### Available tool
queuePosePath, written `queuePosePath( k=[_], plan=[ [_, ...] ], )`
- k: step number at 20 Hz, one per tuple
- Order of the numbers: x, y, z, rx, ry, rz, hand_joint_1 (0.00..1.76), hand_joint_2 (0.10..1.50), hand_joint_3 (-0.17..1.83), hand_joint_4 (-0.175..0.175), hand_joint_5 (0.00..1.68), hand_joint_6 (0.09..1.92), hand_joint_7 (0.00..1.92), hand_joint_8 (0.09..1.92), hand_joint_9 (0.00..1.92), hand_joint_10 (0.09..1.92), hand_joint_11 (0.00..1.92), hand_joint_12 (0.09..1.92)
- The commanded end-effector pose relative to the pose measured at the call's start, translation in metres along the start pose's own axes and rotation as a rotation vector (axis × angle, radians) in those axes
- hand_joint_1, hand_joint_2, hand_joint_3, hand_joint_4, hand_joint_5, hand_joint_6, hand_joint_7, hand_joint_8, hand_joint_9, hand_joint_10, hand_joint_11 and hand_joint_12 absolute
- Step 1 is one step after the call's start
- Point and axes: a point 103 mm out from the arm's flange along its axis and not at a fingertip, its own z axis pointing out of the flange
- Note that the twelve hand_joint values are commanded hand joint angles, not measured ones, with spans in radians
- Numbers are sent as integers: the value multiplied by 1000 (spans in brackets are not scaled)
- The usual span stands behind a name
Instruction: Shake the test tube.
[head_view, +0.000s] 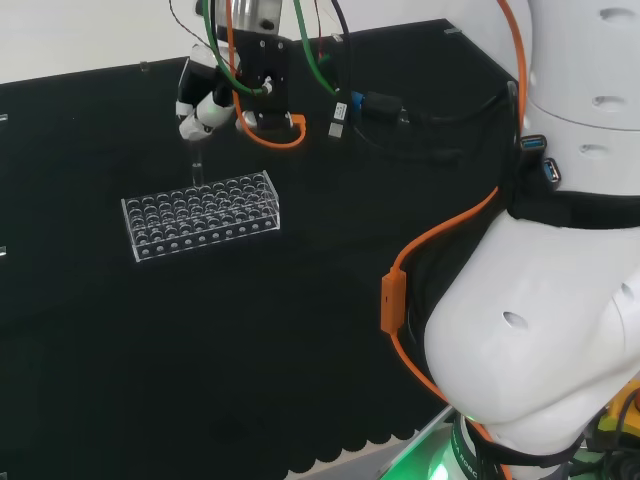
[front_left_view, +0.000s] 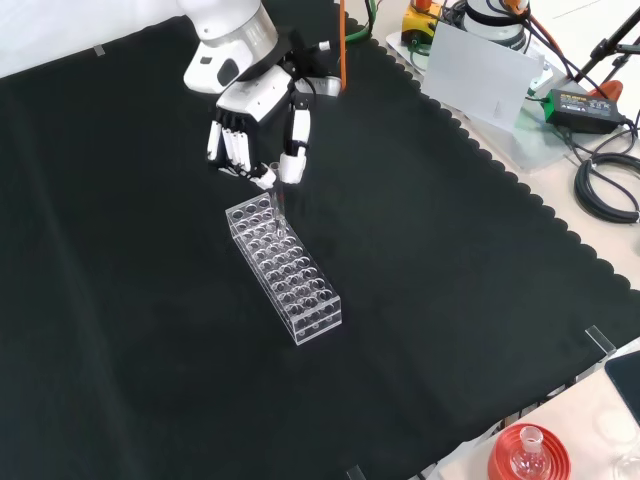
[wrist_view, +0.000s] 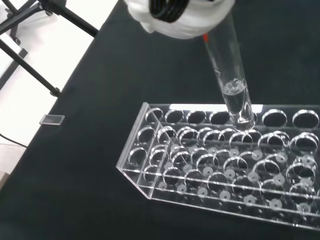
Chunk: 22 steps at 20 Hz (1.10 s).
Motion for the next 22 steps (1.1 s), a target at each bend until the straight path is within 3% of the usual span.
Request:
queuePosePath(
  k=[1,9,17,19,22],
  plan=[
    [10,1,-17,-20,-14,-20,1296,1011,7,-175,1173,682,1229,653,1115,578,637,1297],
    [11,-17,-42,-61,-20,-9,1296,1010,8,-175,1174,680,1231,651,1114,578,639,1295],
    [-13,-47,-75,-107,-54,98,1297,1009,9,-175,1176,677,1232,649,1112,579,640,1293],
    [-1,-43,-77,-110,-38,74,1297,1009,9,-175,1176,676,1233,648,1112,579,641,1293],
    [33,-31,-74,-99,-11,-19,1297,1008,9,-175,1177,675,1233,647,1112,579,643,1293]
  ],
)
